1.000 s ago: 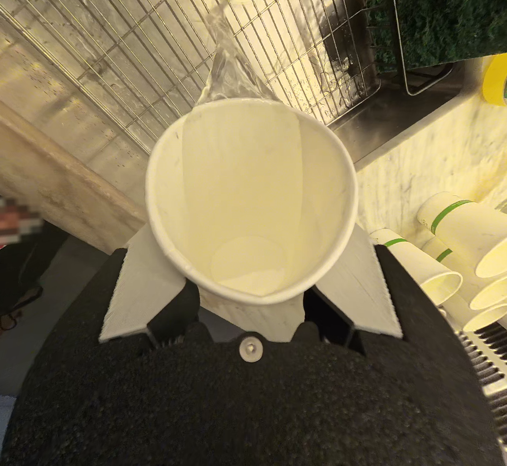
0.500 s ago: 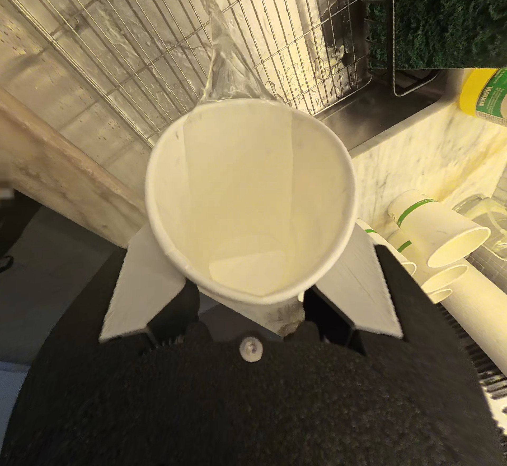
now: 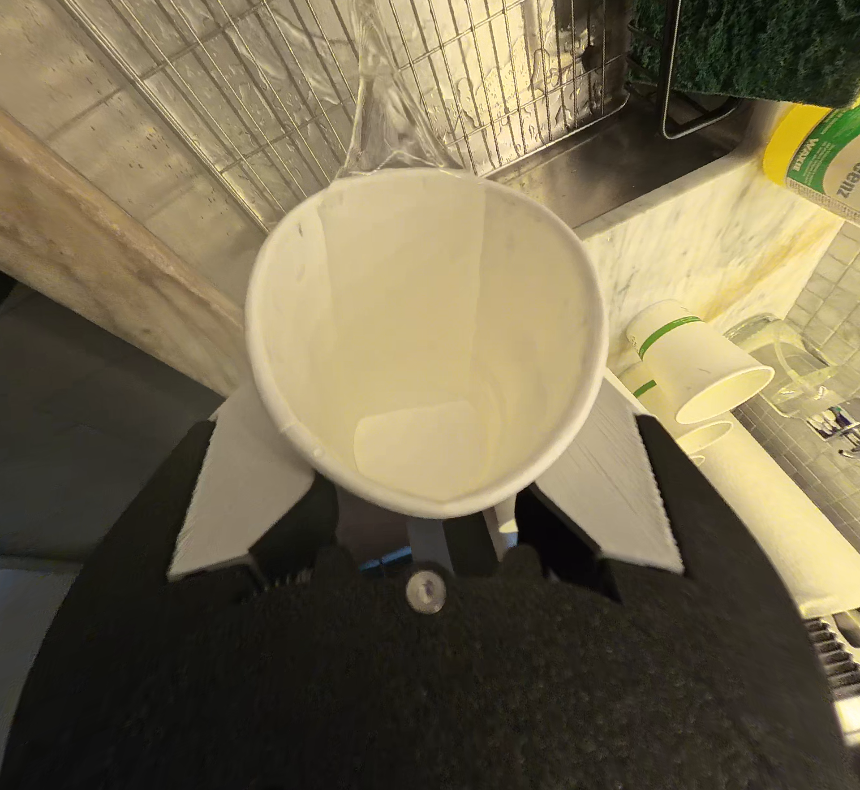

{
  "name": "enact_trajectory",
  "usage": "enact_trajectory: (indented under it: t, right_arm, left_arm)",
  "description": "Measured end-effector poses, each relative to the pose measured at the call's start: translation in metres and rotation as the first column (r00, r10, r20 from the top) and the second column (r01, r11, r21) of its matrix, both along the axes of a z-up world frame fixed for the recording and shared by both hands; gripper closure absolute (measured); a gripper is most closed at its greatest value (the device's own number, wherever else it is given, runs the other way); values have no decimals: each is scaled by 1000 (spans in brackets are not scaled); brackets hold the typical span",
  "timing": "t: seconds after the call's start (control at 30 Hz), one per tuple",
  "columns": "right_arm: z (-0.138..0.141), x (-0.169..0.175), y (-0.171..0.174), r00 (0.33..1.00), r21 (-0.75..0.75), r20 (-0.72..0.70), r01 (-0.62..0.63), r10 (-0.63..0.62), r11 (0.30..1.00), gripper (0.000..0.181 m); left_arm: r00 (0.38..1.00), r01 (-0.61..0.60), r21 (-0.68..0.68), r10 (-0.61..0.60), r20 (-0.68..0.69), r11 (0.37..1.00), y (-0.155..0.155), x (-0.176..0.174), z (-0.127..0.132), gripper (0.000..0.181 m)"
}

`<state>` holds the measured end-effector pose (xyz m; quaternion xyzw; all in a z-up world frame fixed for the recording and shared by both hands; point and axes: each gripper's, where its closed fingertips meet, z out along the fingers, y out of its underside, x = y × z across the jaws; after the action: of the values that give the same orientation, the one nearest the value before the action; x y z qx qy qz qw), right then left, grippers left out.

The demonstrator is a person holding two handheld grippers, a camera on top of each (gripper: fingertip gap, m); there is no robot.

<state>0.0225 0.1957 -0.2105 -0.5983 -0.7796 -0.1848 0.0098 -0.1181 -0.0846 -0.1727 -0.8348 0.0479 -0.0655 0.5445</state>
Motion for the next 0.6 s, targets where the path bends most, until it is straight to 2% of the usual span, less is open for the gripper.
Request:
enact_trajectory:
  t: [0.6]
  right_arm:
    - [19, 22, 4, 967, 32, 244, -76, 66, 997, 89]
  left_arm:
    - [1000, -18, 5, 18, 23, 1000, -9, -1, -3, 90]
